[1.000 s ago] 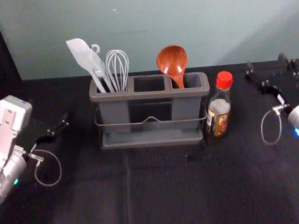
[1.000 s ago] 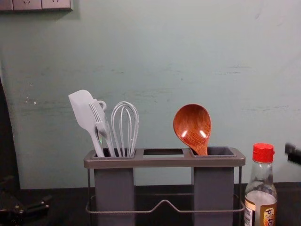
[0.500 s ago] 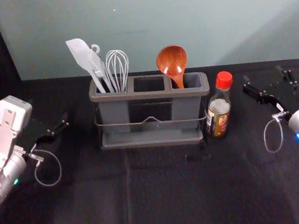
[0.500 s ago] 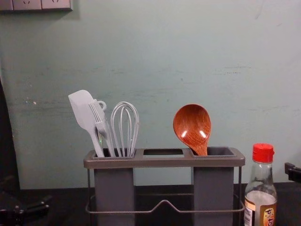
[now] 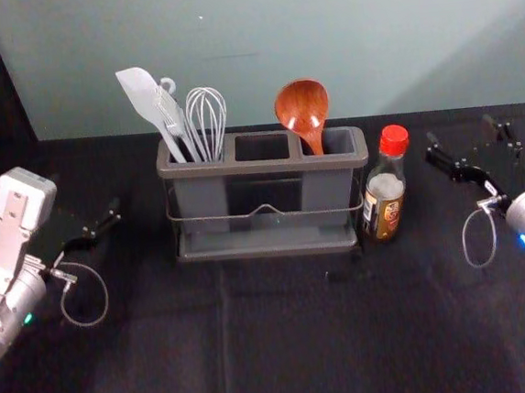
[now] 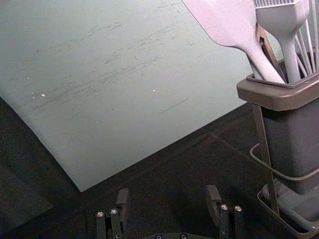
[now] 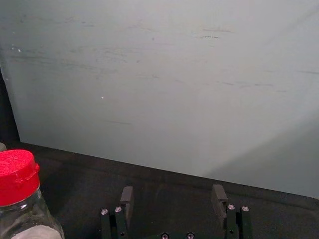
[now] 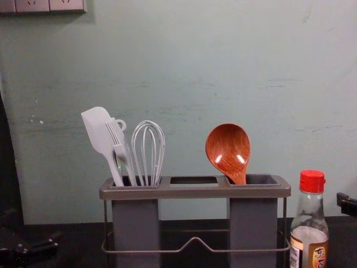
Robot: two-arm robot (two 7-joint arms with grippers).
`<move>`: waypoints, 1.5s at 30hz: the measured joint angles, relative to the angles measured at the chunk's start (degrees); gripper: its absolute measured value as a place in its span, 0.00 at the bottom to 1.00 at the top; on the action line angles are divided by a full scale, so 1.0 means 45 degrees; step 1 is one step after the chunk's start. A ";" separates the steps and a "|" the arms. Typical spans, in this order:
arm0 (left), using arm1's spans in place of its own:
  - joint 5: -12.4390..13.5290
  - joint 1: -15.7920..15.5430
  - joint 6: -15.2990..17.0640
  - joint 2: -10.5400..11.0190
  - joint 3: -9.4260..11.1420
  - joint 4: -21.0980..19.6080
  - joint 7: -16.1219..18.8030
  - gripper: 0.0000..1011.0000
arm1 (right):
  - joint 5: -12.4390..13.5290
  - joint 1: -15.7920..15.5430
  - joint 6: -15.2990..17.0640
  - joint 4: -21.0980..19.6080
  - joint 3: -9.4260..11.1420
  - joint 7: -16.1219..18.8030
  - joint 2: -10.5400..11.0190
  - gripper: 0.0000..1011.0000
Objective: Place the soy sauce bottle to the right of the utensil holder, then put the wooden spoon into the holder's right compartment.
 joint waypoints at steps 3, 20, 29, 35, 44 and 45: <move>0.0000 -0.0001 0.0000 0.0000 0.0000 0.0000 0.0000 0.99 | 0.0000 0.0003 -0.0014 0.0009 -0.0001 0.0004 -0.0003 0.99; 0.0000 0.0000 0.0000 0.0000 0.0000 0.0000 0.0000 0.99 | -0.0001 0.0021 -0.0051 0.0035 -0.0001 0.0010 -0.0007 0.99; 0.0001 0.0000 0.0001 0.0000 0.0000 0.0000 0.0000 0.99 | -0.0001 0.0021 -0.0055 0.0040 -0.0001 0.0010 -0.0007 0.99; 0.0001 -0.0001 0.0000 0.0000 0.0000 0.0000 0.0000 0.99 | -0.0001 0.0021 -0.0055 0.0040 -0.0001 0.0010 -0.0007 0.99; 0.0000 0.0000 0.0001 0.0000 0.0000 0.0000 0.0000 0.99 | -0.0001 0.0021 -0.0056 0.0039 -0.0001 0.0009 -0.0007 0.99; 0.0000 -0.0001 0.0000 0.0000 0.0000 0.0000 0.0000 0.99 | -0.0001 0.0021 -0.0055 0.0040 -0.0001 0.0010 -0.0007 0.99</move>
